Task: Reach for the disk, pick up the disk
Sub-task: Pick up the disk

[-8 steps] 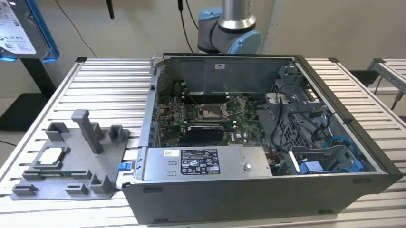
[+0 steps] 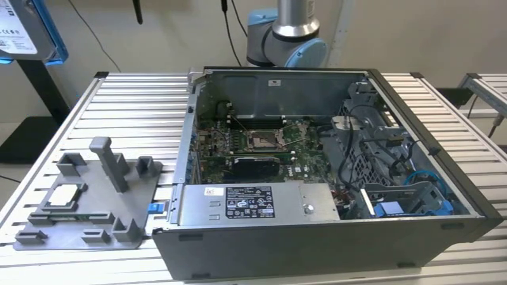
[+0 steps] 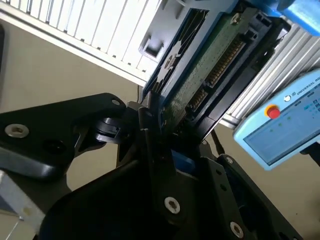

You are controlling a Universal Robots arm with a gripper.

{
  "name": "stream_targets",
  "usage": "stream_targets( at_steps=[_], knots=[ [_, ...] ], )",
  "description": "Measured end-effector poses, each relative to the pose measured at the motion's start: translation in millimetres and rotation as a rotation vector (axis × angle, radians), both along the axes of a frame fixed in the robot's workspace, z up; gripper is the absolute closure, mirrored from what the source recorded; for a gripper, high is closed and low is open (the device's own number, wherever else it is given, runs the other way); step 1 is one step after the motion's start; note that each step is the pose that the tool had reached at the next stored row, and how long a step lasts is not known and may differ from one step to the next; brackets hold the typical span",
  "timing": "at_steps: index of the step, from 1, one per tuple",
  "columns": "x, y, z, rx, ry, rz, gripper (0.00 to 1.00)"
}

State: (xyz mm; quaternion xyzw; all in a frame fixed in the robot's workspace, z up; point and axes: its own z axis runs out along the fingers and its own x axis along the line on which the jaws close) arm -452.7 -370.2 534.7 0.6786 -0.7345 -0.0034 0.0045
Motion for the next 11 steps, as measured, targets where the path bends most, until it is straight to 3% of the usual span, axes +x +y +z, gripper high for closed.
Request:
stream_targets(
  at_steps=[11],
  knots=[
    [0.0,0.0,0.4,0.0001,-0.0002,0.000,1.00]
  ],
)
